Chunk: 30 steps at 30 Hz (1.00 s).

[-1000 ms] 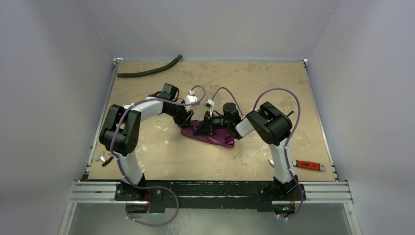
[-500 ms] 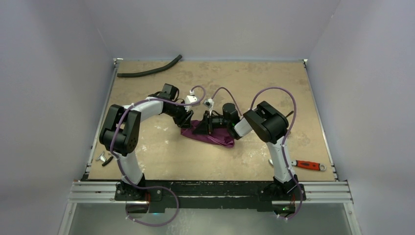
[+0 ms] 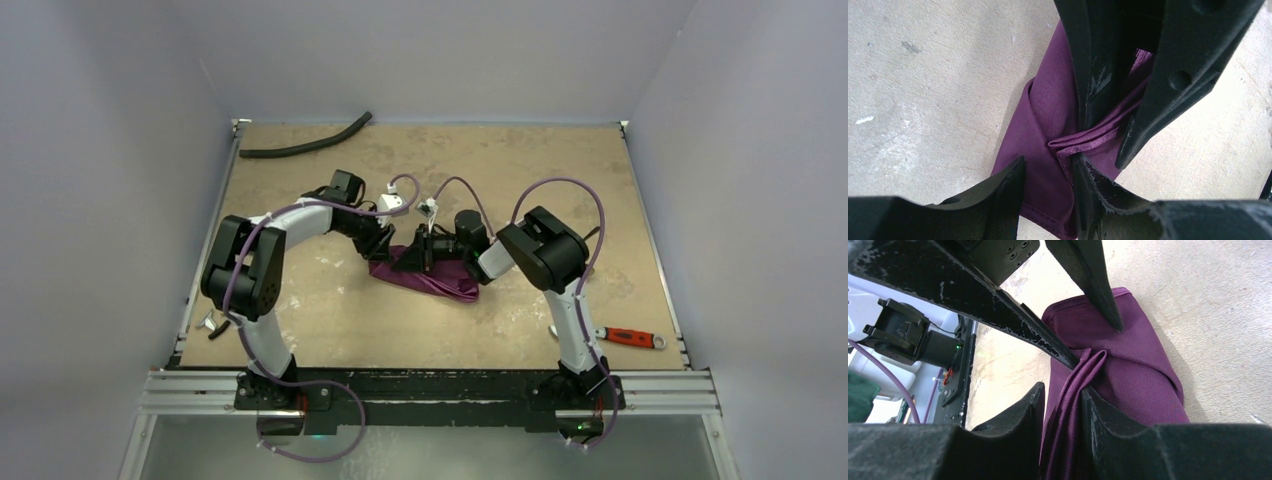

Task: Fold the napkin into a case and place the utensils inside
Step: Fold the 2/3-rectangle-folded napkin at the center of the board.

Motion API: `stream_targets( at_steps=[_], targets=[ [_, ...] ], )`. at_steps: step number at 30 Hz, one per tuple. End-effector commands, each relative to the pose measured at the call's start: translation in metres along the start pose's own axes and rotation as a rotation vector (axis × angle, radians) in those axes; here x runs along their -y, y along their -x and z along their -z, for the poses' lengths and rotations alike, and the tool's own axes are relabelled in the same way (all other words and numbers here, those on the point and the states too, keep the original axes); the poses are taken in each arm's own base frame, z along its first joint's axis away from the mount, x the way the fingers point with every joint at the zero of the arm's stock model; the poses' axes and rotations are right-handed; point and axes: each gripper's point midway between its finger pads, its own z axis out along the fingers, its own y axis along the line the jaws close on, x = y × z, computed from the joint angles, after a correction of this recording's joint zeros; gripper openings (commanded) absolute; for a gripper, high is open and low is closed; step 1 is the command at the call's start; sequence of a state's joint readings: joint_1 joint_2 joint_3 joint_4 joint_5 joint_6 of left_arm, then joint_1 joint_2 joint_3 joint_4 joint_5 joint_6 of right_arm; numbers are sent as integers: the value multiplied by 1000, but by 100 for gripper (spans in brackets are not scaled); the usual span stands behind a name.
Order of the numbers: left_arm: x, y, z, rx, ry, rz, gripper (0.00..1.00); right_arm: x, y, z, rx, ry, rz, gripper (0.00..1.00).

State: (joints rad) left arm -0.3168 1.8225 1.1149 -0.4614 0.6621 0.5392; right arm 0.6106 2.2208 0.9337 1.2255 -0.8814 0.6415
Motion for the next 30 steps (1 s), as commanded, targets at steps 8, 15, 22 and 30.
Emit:
stream_targets(
  at_steps=[8,15,22,30],
  targets=[
    [8,19,12,48,-5,-36,39,2,15,-9,48,-26,18,1],
    [-2,46,37,86,54,-52,61,13,-3,-5,-1,-127,13,0],
    [3,22,31,7,37,-41,60,13,-12,-5,-2,-155,5,0],
    [-6,5,22,-47,103,-46,49,16,-19,-5,-17,-185,-30,0]
  ],
)
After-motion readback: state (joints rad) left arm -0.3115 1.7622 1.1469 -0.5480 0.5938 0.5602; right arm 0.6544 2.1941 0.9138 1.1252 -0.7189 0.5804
